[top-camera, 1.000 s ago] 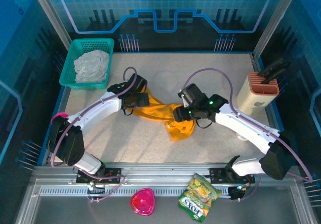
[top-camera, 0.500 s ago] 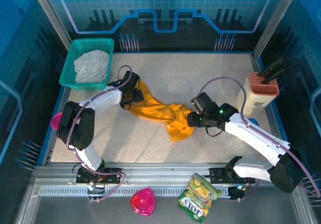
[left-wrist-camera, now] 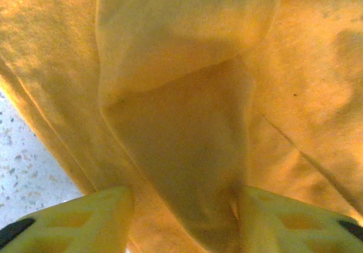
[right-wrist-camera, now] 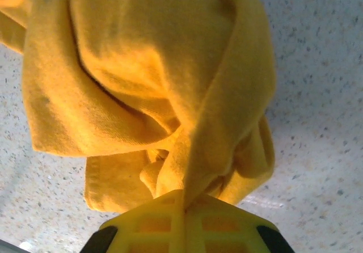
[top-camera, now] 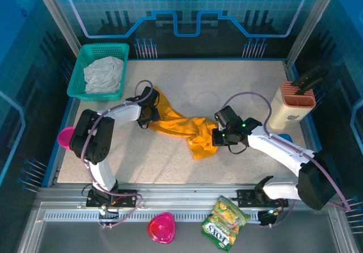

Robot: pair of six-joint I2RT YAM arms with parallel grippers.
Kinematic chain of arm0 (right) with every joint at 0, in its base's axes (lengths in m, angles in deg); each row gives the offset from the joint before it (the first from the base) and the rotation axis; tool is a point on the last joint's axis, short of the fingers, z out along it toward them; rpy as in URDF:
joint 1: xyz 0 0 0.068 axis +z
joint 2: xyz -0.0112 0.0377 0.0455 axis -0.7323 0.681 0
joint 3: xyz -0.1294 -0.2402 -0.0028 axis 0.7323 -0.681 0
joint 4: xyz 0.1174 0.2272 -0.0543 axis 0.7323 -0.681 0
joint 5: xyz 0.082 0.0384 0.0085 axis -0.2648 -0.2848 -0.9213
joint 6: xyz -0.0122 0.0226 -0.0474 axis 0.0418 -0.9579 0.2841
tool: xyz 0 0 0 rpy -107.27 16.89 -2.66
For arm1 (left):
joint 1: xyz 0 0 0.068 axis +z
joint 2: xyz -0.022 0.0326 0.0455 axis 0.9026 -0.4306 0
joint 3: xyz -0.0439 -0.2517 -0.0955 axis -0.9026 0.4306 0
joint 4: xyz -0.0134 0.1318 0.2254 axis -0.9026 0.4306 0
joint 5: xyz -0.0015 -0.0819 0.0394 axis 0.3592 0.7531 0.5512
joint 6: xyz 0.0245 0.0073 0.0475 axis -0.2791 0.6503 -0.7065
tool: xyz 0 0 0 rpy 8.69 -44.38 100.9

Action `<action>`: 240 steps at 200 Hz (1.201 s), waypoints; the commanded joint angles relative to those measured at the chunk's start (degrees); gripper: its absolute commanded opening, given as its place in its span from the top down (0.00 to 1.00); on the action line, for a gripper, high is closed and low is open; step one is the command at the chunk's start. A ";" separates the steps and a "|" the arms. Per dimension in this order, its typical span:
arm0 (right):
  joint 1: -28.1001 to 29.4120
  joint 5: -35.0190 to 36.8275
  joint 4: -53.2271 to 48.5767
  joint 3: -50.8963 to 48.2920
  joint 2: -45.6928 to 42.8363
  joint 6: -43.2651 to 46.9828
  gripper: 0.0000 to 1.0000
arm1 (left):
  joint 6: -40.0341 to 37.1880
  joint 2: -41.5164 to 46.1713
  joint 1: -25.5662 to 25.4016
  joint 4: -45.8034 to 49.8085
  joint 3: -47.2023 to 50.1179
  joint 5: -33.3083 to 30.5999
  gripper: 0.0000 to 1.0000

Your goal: Fold and stack the t-shirts

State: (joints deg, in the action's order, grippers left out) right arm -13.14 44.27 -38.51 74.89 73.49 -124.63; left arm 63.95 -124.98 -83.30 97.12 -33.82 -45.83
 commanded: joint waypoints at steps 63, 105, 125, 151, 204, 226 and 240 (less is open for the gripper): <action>-29.35 -25.93 9.87 5.44 -3.95 -2.95 1.00 | -1.77 7.79 0.09 4.82 3.20 -9.08 0.64; -35.29 -27.93 10.04 12.77 10.89 0.63 1.00 | -3.52 16.67 0.09 8.24 4.16 -11.28 0.46; -34.96 -23.67 5.80 16.91 15.24 5.51 0.89 | -4.56 21.63 0.00 9.90 4.17 -10.67 0.34; -30.08 -12.73 0.09 17.87 11.93 11.90 0.54 | -5.71 25.90 0.00 13.69 3.05 -10.59 0.27; -11.03 1.17 -6.02 8.94 0.37 9.44 0.28 | -4.47 22.92 0.00 15.23 2.91 -4.48 0.26; -6.41 1.49 -4.31 4.83 0.12 5.64 0.32 | -3.66 17.96 0.09 12.72 1.33 -3.90 0.27; -4.97 1.76 -3.26 3.54 0.61 4.15 0.35 | -3.62 14.14 0.15 11.27 -1.38 -4.56 0.29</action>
State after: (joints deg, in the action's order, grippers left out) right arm -20.51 42.71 -40.45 81.71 72.79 -116.50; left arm 59.91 -105.51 -83.30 110.70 -31.35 -51.77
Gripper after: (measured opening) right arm 0.672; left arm 0.723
